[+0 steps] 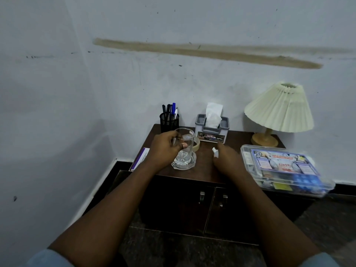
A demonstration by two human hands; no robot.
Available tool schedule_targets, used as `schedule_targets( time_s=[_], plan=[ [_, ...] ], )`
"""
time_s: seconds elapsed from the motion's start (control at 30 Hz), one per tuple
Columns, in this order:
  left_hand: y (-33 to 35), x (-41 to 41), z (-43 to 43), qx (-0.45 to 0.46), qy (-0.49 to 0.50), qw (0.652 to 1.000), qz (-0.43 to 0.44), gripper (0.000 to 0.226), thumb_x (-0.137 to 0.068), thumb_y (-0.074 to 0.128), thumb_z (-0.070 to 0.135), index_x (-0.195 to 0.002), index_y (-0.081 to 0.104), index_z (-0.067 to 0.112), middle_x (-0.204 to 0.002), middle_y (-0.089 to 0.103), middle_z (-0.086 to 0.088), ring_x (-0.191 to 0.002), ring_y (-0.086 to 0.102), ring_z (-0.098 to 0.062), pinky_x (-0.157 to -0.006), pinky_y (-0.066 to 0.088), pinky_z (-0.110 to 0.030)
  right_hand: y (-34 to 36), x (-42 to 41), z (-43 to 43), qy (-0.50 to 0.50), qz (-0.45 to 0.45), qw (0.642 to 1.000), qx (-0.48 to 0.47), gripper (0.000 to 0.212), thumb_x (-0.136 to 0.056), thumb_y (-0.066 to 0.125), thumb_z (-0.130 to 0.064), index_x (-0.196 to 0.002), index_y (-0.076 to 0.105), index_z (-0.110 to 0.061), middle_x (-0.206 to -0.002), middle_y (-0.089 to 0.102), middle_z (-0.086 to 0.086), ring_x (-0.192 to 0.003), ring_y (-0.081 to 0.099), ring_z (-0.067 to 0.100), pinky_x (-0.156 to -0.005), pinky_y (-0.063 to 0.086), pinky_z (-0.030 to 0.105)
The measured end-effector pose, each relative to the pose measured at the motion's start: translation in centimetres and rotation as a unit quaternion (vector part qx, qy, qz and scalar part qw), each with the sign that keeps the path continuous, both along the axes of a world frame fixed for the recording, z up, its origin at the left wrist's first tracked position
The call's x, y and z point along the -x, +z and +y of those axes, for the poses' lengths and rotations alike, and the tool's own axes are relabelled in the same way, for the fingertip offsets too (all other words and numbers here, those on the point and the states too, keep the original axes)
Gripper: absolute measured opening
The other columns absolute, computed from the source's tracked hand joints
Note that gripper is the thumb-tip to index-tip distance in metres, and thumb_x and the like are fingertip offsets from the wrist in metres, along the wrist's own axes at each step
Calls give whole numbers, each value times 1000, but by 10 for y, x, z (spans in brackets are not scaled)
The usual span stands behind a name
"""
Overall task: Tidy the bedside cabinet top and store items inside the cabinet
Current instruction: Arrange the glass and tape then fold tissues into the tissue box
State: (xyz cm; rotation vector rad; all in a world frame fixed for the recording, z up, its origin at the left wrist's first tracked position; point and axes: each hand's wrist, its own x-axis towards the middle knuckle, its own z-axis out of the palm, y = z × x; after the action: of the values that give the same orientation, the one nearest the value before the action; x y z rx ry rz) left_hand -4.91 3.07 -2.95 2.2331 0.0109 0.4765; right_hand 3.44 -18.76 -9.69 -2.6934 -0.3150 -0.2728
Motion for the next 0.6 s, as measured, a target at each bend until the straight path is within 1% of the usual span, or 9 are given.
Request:
schedule_targets(
  time_s=[0.07,0.1,0.13,0.17,0.23,0.3,0.4,0.5,0.6],
  plan=[
    [0,1,0,0,-3,1000,7,28,-83,83,28,-107,74,16,-99,75,1,-90,69,-19,-83,56,-41,0,1,2,1,-14,1000,27,14,-95,48,-25,-101,54,-13,-107,67,17,-94,62,36,-77,44,38],
    [-1,1,1,0,-6,1000,10,33,-82,83,29,-111,72,18,-102,74,3,-92,69,-17,-85,56,-42,1,1,3,-1,-21,998,51,14,-94,47,-26,-101,53,-15,-109,67,17,-96,61,36,-79,44,40],
    [-2,1,3,6,-12,1000,14,43,-81,84,31,-120,67,21,-109,73,5,-97,69,-15,-88,57,-42,1,1,7,-7,-29,997,77,21,-93,47,-27,-109,55,-15,-117,66,16,-102,59,37,-84,44,42],
    [-4,1,4,17,-17,999,20,59,-79,85,34,-131,58,24,-117,70,7,-105,67,-14,-94,56,-42,3,1,11,-13,-33,995,98,33,-92,46,-30,-121,55,-17,-126,62,14,-111,54,38,-91,43,47],
    [-8,0,7,2,-13,999,45,102,-71,87,49,-152,28,31,-134,62,5,-123,59,-17,-106,48,-47,8,-3,23,-1,-41,993,114,49,-92,43,-38,-139,47,-28,-140,54,10,-127,43,38,-103,33,58],
    [-15,-2,8,-78,21,994,74,131,-61,83,66,-156,-4,43,-145,55,0,-134,50,-24,-113,33,-53,10,-8,35,33,-40,990,131,54,-90,44,-46,-143,40,-39,-147,46,8,-135,33,37,-108,21,63],
    [-28,-5,5,-154,47,984,81,147,-53,78,76,-148,-32,51,-145,55,-3,-134,46,-29,-97,21,-45,3,-15,46,51,-37,977,204,56,-92,48,-43,-146,33,-46,-151,38,12,-139,25,41,-107,11,69],
    [-37,-10,0,-178,56,980,72,152,-48,75,80,-146,-36,50,-135,62,-6,-126,50,-29,-91,20,-42,-5,-16,52,43,-47,973,223,47,-97,43,-43,-143,39,-42,-146,42,14,-136,28,43,-106,13,71],
    [-46,-13,-3,-181,74,980,41,155,-45,74,79,-148,-36,45,-124,67,-9,-116,55,-30,-90,26,-44,-1,-18,57,27,-79,977,199,34,-97,47,-41,-129,58,-36,-132,51,8,-126,36,36,-105,21,66]
  ],
)
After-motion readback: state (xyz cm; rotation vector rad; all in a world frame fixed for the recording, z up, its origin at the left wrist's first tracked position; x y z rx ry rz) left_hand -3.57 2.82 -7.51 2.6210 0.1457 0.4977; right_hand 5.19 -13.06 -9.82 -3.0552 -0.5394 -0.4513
